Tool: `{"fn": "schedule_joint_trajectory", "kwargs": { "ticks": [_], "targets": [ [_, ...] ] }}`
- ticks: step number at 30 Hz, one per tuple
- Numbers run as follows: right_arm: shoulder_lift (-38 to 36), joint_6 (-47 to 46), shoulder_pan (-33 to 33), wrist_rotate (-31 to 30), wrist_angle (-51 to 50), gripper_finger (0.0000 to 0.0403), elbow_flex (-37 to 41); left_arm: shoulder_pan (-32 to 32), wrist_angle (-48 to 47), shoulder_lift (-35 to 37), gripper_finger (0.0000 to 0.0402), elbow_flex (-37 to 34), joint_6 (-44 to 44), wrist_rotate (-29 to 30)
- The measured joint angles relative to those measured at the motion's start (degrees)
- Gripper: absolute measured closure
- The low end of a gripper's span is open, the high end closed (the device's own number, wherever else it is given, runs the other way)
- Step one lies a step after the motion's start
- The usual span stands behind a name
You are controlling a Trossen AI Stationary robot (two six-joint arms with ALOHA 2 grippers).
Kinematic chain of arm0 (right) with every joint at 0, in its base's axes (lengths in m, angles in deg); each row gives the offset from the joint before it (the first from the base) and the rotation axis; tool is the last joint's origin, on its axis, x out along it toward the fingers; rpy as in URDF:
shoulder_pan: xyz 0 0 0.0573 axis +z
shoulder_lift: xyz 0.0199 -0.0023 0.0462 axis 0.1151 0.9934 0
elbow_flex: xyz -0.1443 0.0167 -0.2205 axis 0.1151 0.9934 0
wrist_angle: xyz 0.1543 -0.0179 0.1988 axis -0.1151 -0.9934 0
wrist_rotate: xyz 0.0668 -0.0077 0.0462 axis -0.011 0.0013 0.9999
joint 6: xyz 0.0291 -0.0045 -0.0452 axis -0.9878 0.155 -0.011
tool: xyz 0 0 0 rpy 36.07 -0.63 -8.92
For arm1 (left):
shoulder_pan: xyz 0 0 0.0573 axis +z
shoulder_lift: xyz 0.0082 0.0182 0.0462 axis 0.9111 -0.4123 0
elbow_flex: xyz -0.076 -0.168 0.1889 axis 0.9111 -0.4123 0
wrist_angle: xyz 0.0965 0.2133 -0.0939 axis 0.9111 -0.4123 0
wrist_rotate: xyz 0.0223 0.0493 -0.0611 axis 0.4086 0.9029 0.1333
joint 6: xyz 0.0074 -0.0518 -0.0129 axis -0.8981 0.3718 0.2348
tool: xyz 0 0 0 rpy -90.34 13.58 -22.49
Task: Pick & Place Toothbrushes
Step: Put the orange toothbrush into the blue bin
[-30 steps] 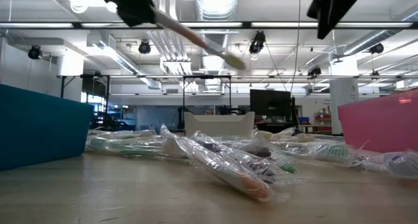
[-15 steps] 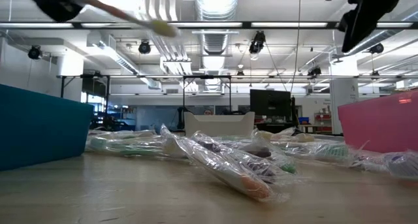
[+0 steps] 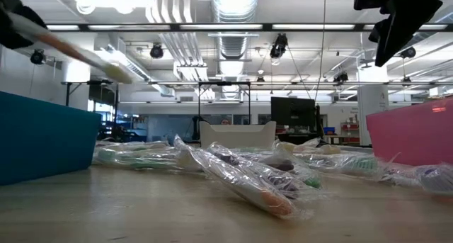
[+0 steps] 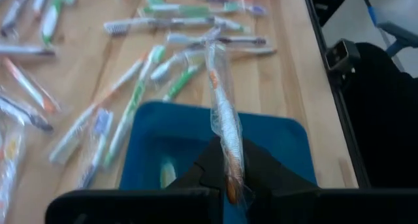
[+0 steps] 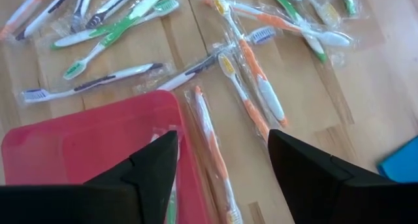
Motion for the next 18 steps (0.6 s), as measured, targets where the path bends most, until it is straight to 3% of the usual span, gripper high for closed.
{"fn": "schedule_joint_trajectory", "kwargs": {
  "ticks": [9, 18],
  "targets": [
    [0.06, 0.13, 0.00, 0.00, 1.26, 0.0170, 0.00, -7.23, -6.54, 0.44, 0.0376, 0.28, 11.98, -0.81],
    [0.08, 0.00, 0.00, -0.02, 1.30, 0.0148, 0.00, -12.61, -14.60, 0.74, 0.0376, 5.13, 22.03, -1.03]
  ]
}}
